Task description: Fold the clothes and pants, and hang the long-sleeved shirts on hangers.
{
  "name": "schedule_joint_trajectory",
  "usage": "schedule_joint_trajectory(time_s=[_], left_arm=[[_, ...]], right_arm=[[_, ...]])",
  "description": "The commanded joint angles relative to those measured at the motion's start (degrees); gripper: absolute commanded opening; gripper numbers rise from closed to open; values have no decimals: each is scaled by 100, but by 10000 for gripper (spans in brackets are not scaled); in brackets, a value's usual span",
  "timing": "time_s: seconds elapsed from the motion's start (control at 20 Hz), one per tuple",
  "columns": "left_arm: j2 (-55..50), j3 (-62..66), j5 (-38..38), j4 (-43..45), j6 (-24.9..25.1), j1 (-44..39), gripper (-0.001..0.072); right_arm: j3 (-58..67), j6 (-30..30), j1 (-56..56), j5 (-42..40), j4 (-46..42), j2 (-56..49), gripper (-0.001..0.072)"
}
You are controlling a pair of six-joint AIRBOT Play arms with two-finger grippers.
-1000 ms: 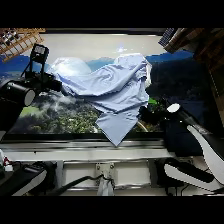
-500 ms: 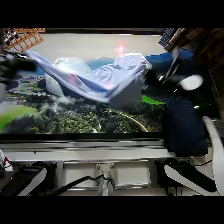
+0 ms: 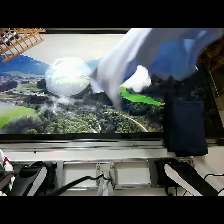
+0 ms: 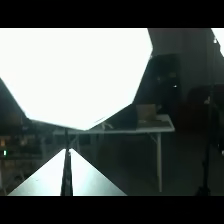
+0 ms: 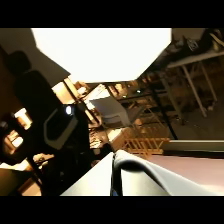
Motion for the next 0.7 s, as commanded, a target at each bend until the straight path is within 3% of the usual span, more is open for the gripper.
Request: schedule_joint_trajectory(time_s=[0.0,0.2,0.35,0.45,0.65], left_arm=[[175,-20,-1781,-796,-2,26,7],[133,-1937,-2218,-3261,173,26,10],[133,-3204,-2118,-4625,828,26,10],[127,-3654,-2068,-4758,918,26,10],[111,-3934,-2024,-4745,922,31,10]], right_arm=[[496,223,-7,876,-44,-39,23],[481,221,-7,1165,-55,-319,23],[483,240,55,1156,446,-660,23],[527,188,420,979,824,-885,23],[798,153,1569,483,752,-1451,23]])
